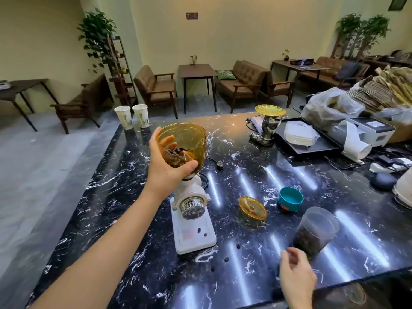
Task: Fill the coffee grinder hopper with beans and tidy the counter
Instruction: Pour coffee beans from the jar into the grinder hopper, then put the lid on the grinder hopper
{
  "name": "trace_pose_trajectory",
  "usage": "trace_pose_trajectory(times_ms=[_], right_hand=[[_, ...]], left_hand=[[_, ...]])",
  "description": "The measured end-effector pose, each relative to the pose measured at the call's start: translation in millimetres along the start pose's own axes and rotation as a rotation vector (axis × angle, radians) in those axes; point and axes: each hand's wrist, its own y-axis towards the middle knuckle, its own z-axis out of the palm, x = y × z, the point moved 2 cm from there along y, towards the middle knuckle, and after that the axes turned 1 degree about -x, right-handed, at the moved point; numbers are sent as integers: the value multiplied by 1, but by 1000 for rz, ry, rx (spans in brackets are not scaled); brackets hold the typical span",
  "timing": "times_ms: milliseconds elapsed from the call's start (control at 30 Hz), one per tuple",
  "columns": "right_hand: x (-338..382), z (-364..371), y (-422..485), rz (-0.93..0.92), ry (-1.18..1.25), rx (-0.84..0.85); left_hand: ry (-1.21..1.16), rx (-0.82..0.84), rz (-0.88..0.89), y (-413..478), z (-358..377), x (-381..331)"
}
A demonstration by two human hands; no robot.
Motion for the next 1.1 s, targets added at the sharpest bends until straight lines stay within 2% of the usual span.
trace_pose_trajectory(times_ms=[67,133,200,233,367,433,500,600,667,733,767,833,967,1100], right_hand=[[14,33,6,236,102,252],[33,64,25,621,474,360],[51,83,39,846,697,369],[61,91,46,897,768,330],[76,100,58,810,804,77],[101,95,53,582,713,34],[151,85,47,191,651,89],[246,47,16,-671,611,136],[294,27,-9,-1292,423,46],[323,22,-35,-1662,201,28],[331,23,-43,-1753,94,50],[337,27,-55,-1823,-86,135],[346,23,-53,-1829,-235,274],[351,20,-56,-1841,-407,322]], left_hand=[[8,-1,-3,-1,0,-1],[15,-7,-6,-1,-1,-3],[15,-3,-14,-1,0,-4],[17,-3,-14,-1,-1,-5],[0,10,-17,-2,-2,-6],[-19,14,-25,-3,-2,-7],[-31,17,-34,-3,-2,-9],[-47,16,-54,-3,-1,-9],[-65,18,-62,-4,0,-9],[-80,11,-56,-4,-1,-9],[-88,12,-61,-4,-1,-8],[-111,18,-90,-3,0,-6],[-132,34,-128,-3,0,-6],[-141,44,-138,-5,-1,-10]])
